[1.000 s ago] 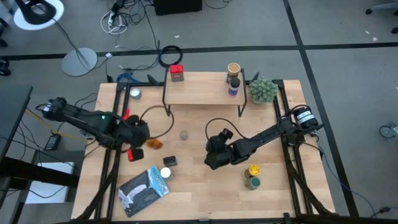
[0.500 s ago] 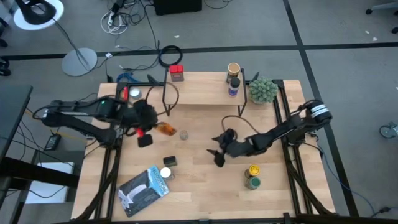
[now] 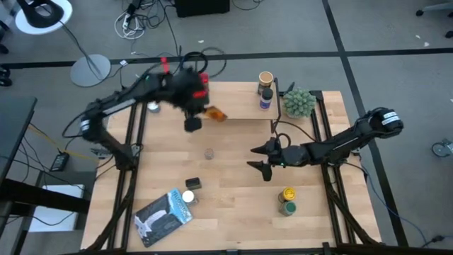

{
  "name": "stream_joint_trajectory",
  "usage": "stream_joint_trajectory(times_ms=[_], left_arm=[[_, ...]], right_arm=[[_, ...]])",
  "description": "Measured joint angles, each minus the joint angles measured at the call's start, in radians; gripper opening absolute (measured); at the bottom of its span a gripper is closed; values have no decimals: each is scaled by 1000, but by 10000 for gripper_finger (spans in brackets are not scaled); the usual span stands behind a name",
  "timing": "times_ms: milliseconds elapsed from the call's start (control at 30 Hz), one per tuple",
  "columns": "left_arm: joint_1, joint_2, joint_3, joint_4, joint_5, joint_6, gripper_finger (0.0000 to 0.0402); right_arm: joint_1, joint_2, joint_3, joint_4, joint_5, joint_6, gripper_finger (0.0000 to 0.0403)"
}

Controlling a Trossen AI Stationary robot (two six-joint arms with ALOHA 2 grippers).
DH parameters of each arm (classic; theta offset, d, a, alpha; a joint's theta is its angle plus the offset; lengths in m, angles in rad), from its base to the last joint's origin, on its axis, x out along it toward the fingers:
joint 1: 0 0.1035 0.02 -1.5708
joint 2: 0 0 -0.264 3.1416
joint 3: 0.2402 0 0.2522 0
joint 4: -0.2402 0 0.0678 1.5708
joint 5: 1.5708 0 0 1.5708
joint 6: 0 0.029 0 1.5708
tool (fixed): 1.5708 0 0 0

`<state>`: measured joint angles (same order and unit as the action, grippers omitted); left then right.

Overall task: Shelf spices
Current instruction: Put the orange seasoning bag on the shelf

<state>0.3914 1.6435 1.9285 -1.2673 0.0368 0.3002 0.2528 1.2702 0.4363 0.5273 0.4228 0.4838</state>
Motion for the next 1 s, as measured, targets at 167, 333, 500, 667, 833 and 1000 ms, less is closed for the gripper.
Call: stream_joint_trajectory(times_ms=[167, 333, 500, 667, 833, 1000], left_arm=[[120, 230, 309, -218, 2, 74, 0], [190, 339, 392, -212, -4, 141, 0], [219, 371, 377, -163, -42, 153, 0], [217, 374, 378, -156, -48, 170, 0], [201, 374, 378, -172, -47, 151, 0], [176, 369, 378, -171, -47, 142, 1]], right_arm=[[1, 18, 0, -12, -8, -8, 307], [1, 19, 0, -29, -10, -8, 307], [1, 18, 1, -33, -11, -13, 307], [0, 19, 1, -35, -11, -29, 307], [-1, 19, 1, -36, -11, -43, 307], [-1, 19, 1, -36, -11, -42, 307]])
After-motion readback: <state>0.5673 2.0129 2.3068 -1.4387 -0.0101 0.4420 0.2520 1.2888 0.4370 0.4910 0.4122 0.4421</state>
